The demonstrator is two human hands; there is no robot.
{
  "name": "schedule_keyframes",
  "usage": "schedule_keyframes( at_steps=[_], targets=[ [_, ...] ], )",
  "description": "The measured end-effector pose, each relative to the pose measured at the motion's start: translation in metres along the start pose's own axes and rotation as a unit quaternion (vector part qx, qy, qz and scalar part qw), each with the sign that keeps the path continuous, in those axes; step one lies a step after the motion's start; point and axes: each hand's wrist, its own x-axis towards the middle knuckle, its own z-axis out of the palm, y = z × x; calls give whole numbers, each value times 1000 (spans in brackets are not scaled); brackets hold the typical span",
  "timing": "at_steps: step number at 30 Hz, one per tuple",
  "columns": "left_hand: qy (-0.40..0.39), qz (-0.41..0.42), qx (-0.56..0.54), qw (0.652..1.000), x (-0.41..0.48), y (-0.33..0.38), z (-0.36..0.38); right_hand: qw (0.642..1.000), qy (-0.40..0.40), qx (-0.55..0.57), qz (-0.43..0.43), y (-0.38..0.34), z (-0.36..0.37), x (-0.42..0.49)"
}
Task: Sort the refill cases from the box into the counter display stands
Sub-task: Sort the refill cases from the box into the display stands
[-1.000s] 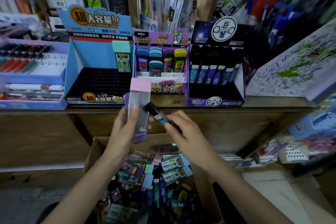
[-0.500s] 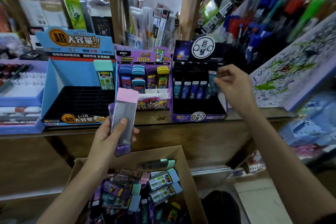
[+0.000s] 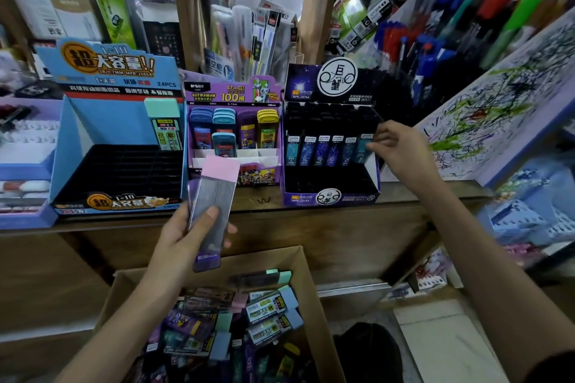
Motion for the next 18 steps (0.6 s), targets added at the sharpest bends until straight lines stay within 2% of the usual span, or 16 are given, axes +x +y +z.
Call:
schedule_keyframes(
  at_steps=[8,18],
  targets=[
    [0,-2,7,1000,-2,0,5,1000,0,-18,-26,8,5,4],
    [-8,3,4,1000,-5,4,6,988,58,-88,-117,13,14,-7]
  ],
)
